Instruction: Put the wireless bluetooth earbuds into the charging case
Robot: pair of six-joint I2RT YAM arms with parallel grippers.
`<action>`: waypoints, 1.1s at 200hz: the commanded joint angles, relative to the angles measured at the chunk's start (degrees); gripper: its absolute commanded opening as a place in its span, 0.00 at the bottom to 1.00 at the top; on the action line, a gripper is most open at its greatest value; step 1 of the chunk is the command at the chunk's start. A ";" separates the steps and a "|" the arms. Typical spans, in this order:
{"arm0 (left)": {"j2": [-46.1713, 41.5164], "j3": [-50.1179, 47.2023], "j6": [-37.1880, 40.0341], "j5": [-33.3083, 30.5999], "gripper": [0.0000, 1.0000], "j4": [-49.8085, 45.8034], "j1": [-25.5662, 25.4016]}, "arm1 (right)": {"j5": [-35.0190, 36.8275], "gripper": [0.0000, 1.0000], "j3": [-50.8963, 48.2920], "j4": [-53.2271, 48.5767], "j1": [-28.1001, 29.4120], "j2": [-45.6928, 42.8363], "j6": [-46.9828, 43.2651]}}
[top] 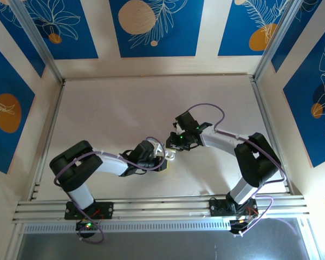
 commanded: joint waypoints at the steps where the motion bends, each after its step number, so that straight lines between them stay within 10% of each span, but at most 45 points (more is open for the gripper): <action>1: 0.68 0.90 -0.40 -1.04 0.08 1.26 -0.44 | -1.60 0.17 -1.41 -0.42 1.05 -1.77 0.81; 76: -6.11 -3.41 -1.38 -4.11 0.08 -1.20 -0.53 | -0.71 0.20 -4.31 0.57 2.42 -4.78 2.56; 121: -17.07 -7.28 0.00 -10.29 0.17 -10.39 0.13 | 5.46 0.50 -4.21 -4.04 6.57 -7.42 2.60; 173: -32.57 -7.77 4.63 -15.89 0.62 -27.20 5.69 | 18.92 1.00 0.77 -13.72 11.60 -6.81 6.04; 206: -39.18 -7.74 7.07 -14.71 0.99 -32.62 11.96 | 23.23 0.99 6.32 -18.29 13.14 -0.07 11.11; 220: -41.06 -7.49 7.96 -14.11 1.00 -34.17 13.99 | 23.81 0.99 8.21 -19.06 13.88 2.73 12.25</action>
